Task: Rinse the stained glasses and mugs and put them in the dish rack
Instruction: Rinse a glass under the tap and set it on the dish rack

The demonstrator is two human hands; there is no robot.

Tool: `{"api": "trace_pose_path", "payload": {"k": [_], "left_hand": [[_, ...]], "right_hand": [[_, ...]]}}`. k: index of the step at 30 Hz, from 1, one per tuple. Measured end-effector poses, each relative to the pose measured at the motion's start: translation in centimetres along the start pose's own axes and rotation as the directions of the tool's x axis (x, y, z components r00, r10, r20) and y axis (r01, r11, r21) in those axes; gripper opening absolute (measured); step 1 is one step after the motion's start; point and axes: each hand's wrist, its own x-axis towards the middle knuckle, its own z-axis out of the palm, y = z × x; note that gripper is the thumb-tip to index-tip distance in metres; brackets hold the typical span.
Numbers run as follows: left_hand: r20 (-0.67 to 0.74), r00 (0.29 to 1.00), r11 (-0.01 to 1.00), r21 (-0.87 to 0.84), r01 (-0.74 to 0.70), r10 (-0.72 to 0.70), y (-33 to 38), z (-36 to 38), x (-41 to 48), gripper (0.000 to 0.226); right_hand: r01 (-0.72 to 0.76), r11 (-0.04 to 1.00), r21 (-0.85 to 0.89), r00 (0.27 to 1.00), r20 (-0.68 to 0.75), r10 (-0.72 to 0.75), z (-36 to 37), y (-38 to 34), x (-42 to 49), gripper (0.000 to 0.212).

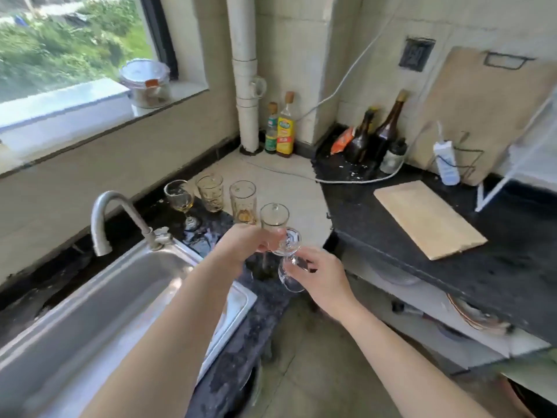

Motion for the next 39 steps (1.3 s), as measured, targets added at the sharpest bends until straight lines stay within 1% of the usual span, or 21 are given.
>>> {"api": "trace_pose_path", "payload": {"k": [3, 5, 7, 8, 10, 11, 12, 14, 16, 19, 22, 24, 28, 31, 33, 36, 39], "left_hand": [[0.14, 0.99, 0.997, 0.071, -0.011, 0.0, 2.3, 8.3, 0.7, 0.029], [0.228, 0.973, 0.995, 0.095, -0.035, 0.012, 3.7, 14.4, 0.4, 0.031], [0.289, 0.957, 0.985, 0.168, -0.033, -0.017, 4.6, 20.7, -0.6, 0.033], [0.333, 0.943, 0.982, 0.184, -0.05, -0.014, 4.8, 23.7, -1.2, 0.038], [0.439, 0.898, 0.977, 0.188, -0.098, 0.006, 5.1, 29.8, -2.6, 0.056], [0.475, 0.88, 0.974, 0.195, -0.112, 0.006, 5.2, 32.7, -3.2, 0.061], [0.513, 0.858, 0.971, 0.201, -0.129, 0.008, 5.5, 35.6, -4.0, 0.058], [0.572, 0.82, 0.961, 0.222, -0.164, 0.008, 6.0, 41.2, -5.9, 0.038], [0.604, 0.797, 0.938, 0.262, -0.227, 0.025, 6.5, 46.5, -7.5, 0.03], [0.657, 0.753, 0.92, 0.27, -0.284, 0.04, 7.4, 53.2, -9.6, 0.023], [0.708, 0.705, 0.911, 0.266, -0.315, 0.037, 8.6, 59.0, -11.3, 0.018], [0.725, 0.687, 0.909, 0.252, -0.332, 0.05, 9.5, 62.4, -11.9, 0.015], [0.734, 0.678, 0.911, 0.257, -0.323, 0.033, 11.6, 68.9, -11.2, 0.011], [0.729, 0.683, 0.914, 0.253, -0.318, 0.036, 13.0, 73.7, -8.6, 0.014], [0.731, 0.68, 0.906, 0.252, -0.34, 0.052, 13.8, 76.9, -6.5, 0.013], [0.721, 0.691, 0.887, 0.284, -0.363, 0.052, 14.7, 81.4, -3.2, 0.011], [0.708, 0.702, 0.856, 0.314, -0.41, 0.077, 14.9, 85.2, 0.1, 0.014]], "right_hand": [[-0.042, 0.999, -0.035, 0.979, -0.2, 0.034, -6.5, 2.7, -2.5, 0.017], [-0.088, 0.994, -0.066, 0.951, -0.303, 0.064, -11.1, 4.9, -4.6, 0.019], [-0.135, 0.988, -0.074, 0.914, -0.393, 0.096, -15.7, 7.1, -7.2, 0.017], [-0.158, 0.984, -0.077, 0.892, -0.44, 0.108, -18.0, 8.3, -8.6, 0.014], [-0.207, 0.975, -0.086, 0.847, -0.515, 0.134, -22.7, 10.7, -11.5, 0.007], [-0.225, 0.97, -0.095, 0.831, -0.539, 0.14, -24.9, 11.8, -12.9, 0.007], [-0.232, 0.966, -0.11, 0.82, -0.557, 0.133, -27.2, 12.8, -14.3, 0.007], [-0.25, 0.954, -0.164, 0.806, -0.581, 0.112, -31.5, 14.5, -17.0, 0.009], [-0.298, 0.929, -0.218, 0.787, -0.607, 0.11, -35.4, 15.9, -19.6, 0.015], [-0.337, 0.912, -0.233, 0.741, -0.663, 0.104, -40.8, 18.3, -23.0, 0.023], [-0.383, 0.894, -0.233, 0.687, -0.718, 0.107, -45.6, 20.4, -25.2, 0.019], [-0.393, 0.895, -0.209, 0.65, -0.752, 0.11, -48.5, 21.6, -25.9, 0.014], [-0.444, 0.887, -0.129, 0.58, -0.796, 0.175, -54.0, 24.8, -25.7, 0.016], [-0.459, 0.883, -0.099, 0.549, -0.813, 0.194, -57.9, 27.4, -24.4, 0.019], [-0.467, 0.881, -0.08, 0.532, -0.821, 0.208, -60.4, 29.0, -23.1, 0.019], [-0.484, 0.874, -0.039, 0.482, -0.846, 0.229, -64.3, 31.7, -21.0, 0.021], [-0.538, 0.843, -0.02, 0.435, -0.863, 0.257, -67.6, 34.3, -19.3, 0.019]]}}
